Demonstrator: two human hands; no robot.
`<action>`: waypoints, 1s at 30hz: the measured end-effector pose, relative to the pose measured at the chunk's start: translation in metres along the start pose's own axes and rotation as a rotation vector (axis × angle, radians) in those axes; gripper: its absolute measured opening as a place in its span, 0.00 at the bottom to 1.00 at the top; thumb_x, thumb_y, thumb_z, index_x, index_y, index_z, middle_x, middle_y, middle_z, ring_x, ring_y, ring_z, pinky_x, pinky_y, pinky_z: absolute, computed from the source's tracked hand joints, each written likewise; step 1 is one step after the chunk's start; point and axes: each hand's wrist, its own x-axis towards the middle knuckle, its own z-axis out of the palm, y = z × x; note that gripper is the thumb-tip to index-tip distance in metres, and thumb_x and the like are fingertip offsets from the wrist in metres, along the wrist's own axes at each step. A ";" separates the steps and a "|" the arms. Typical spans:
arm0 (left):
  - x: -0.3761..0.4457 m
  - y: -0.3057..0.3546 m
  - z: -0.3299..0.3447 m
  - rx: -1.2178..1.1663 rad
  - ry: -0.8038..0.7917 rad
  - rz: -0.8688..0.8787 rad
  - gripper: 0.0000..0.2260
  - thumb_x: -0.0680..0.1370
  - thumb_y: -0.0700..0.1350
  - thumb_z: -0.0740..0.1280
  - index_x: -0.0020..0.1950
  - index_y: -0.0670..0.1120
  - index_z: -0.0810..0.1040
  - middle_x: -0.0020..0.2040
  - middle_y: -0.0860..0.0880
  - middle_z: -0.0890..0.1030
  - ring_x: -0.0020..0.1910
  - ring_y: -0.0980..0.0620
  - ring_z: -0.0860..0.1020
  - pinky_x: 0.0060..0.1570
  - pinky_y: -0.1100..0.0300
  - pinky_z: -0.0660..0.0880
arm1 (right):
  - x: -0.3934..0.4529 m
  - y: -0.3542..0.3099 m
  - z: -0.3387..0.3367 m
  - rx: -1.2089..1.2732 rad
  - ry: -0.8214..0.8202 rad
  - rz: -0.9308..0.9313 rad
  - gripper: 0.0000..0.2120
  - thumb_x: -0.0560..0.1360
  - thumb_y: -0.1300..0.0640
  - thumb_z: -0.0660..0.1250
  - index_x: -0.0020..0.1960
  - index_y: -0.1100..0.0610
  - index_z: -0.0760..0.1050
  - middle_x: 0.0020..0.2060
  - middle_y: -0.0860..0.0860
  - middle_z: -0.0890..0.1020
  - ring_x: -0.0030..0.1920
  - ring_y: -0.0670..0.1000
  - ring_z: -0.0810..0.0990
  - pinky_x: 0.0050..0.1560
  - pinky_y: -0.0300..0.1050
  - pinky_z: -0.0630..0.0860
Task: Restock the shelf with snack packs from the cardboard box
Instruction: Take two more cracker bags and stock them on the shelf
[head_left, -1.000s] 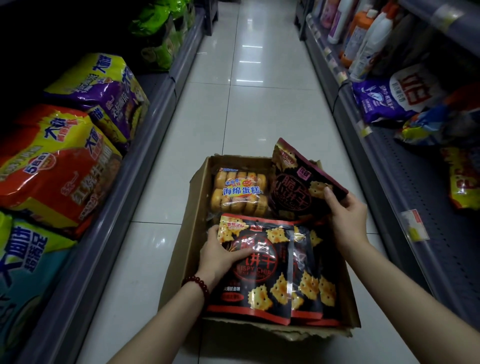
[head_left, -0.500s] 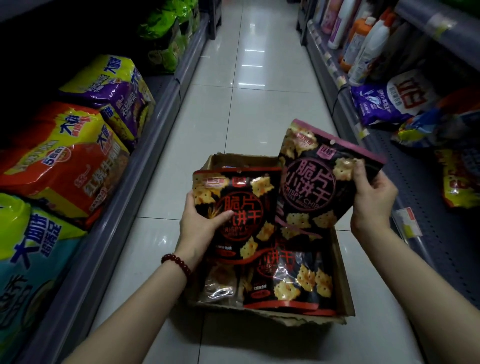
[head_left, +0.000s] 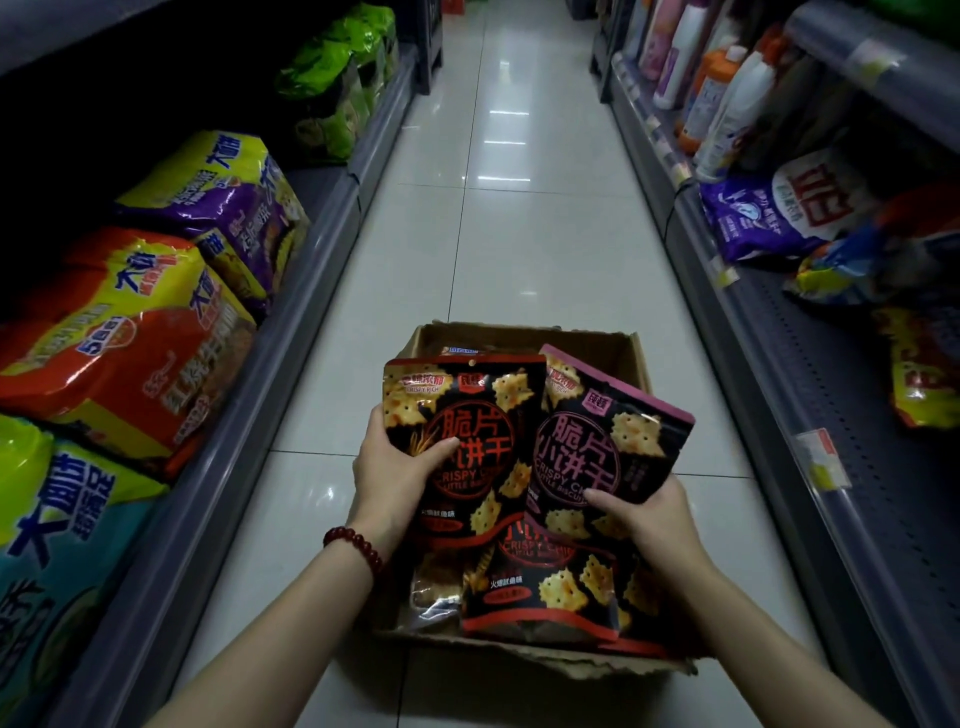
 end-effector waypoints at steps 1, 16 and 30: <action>0.000 0.002 0.000 0.007 0.000 0.001 0.26 0.68 0.46 0.77 0.61 0.54 0.69 0.51 0.59 0.77 0.52 0.55 0.77 0.49 0.57 0.76 | 0.001 -0.002 -0.001 -0.003 0.019 0.001 0.30 0.64 0.58 0.79 0.63 0.57 0.72 0.54 0.50 0.83 0.54 0.50 0.82 0.58 0.55 0.78; -0.043 0.201 -0.068 0.043 0.178 -0.162 0.20 0.69 0.47 0.77 0.56 0.49 0.74 0.51 0.53 0.78 0.51 0.52 0.77 0.52 0.55 0.74 | -0.035 -0.232 -0.057 0.206 0.001 0.108 0.12 0.70 0.63 0.72 0.53 0.56 0.78 0.50 0.53 0.84 0.50 0.52 0.83 0.49 0.50 0.79; -0.101 0.508 -0.191 -0.090 0.179 -0.103 0.22 0.67 0.47 0.78 0.58 0.47 0.76 0.53 0.51 0.82 0.53 0.50 0.80 0.53 0.50 0.77 | -0.084 -0.566 -0.090 0.291 -0.393 0.129 0.23 0.61 0.55 0.78 0.53 0.59 0.78 0.48 0.56 0.85 0.51 0.57 0.84 0.47 0.46 0.79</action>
